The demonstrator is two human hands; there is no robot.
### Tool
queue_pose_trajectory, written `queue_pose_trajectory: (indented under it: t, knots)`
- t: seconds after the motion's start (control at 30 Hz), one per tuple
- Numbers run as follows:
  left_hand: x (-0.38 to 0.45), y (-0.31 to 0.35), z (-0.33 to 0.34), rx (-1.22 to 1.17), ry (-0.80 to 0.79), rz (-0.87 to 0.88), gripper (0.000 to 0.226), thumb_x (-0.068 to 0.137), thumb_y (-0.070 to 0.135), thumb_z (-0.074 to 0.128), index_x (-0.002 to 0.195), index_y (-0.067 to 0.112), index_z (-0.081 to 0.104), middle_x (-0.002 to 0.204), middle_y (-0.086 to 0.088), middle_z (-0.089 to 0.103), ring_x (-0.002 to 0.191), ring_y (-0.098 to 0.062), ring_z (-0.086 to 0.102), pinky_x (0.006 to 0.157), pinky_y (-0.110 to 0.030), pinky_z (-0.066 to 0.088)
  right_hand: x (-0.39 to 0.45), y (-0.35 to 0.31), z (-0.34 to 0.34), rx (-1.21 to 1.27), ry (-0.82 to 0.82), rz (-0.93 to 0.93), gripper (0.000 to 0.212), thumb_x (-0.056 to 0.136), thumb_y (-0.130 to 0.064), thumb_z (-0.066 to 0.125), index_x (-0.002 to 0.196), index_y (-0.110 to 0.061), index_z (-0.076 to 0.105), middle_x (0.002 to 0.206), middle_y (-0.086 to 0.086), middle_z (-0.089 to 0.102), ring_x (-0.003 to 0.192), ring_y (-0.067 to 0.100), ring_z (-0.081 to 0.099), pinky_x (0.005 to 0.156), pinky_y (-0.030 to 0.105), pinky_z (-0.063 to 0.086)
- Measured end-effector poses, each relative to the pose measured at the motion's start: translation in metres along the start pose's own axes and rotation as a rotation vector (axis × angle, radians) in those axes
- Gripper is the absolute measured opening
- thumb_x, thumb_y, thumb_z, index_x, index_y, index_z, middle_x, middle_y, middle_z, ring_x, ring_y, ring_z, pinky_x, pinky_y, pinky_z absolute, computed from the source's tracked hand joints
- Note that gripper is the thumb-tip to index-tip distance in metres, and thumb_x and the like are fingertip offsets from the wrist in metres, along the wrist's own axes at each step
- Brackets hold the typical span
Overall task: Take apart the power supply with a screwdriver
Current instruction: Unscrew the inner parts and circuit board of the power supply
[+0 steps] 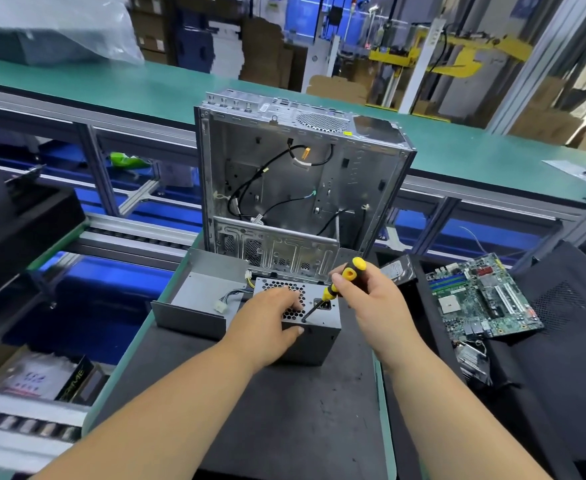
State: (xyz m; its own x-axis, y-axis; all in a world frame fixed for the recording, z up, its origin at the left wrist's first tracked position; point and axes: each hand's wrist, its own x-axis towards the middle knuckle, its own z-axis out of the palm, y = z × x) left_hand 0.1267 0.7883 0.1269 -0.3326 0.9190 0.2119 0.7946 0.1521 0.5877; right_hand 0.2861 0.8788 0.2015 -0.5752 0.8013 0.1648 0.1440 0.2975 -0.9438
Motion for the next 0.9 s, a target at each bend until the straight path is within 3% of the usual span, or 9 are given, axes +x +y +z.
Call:
queue_pose_trajectory:
  t: [0.17,0.37,0.57,0.8,0.9]
  knots:
    - [-0.002,0.001,0.001,0.009,0.016,0.005,0.027,0.081,0.035,0.074,0.103,0.029,0.059,0.111,0.016,0.06,0.107,-0.008,0.053,0.086,-0.028,0.046,0.001,0.0,0.001,-0.095,0.021,0.029,0.011,0.095,-0.032,0.062,0.085,-0.032,0.063,0.081,-0.013,0.068,0.077,0.0,0.061,0.074,0.027,0.044]
    - [-0.002,0.005,0.005,0.074,0.042,0.056,0.029,0.083,0.038,0.072,0.102,0.025,0.055,0.105,0.011,0.056,0.101,-0.012,0.05,0.083,-0.028,0.043,0.005,-0.005,0.0,-0.229,0.016,-0.002,0.008,0.096,-0.029,0.061,0.089,-0.026,0.062,0.1,0.002,0.066,0.094,0.015,0.065,0.086,0.038,0.051]
    - [0.002,0.004,0.006,0.079,0.05,0.07,0.026,0.085,0.04,0.069,0.1,0.026,0.054,0.102,0.011,0.055,0.099,-0.013,0.049,0.084,-0.03,0.043,0.004,-0.003,-0.003,-0.227,0.055,0.004,0.013,0.097,-0.025,0.059,0.085,-0.026,0.063,0.087,-0.007,0.067,0.081,0.002,0.061,0.07,0.025,0.042]
    - [0.006,0.0,0.007,0.076,0.041,0.062,0.027,0.088,0.04,0.068,0.106,0.023,0.058,0.106,0.011,0.058,0.103,-0.013,0.05,0.085,-0.029,0.042,0.007,0.0,-0.007,-0.179,0.089,0.042,0.021,0.098,-0.023,0.059,0.079,-0.028,0.063,0.077,-0.016,0.068,0.087,0.017,0.069,0.075,0.032,0.048]
    - [0.008,0.001,0.007,0.091,0.045,0.067,0.026,0.088,0.042,0.069,0.104,0.025,0.057,0.105,0.012,0.057,0.102,-0.012,0.049,0.079,-0.024,0.037,0.008,-0.002,-0.007,-0.204,0.071,0.033,0.015,0.097,-0.023,0.06,0.083,-0.028,0.063,0.082,-0.013,0.069,0.087,0.011,0.067,0.074,0.03,0.046]
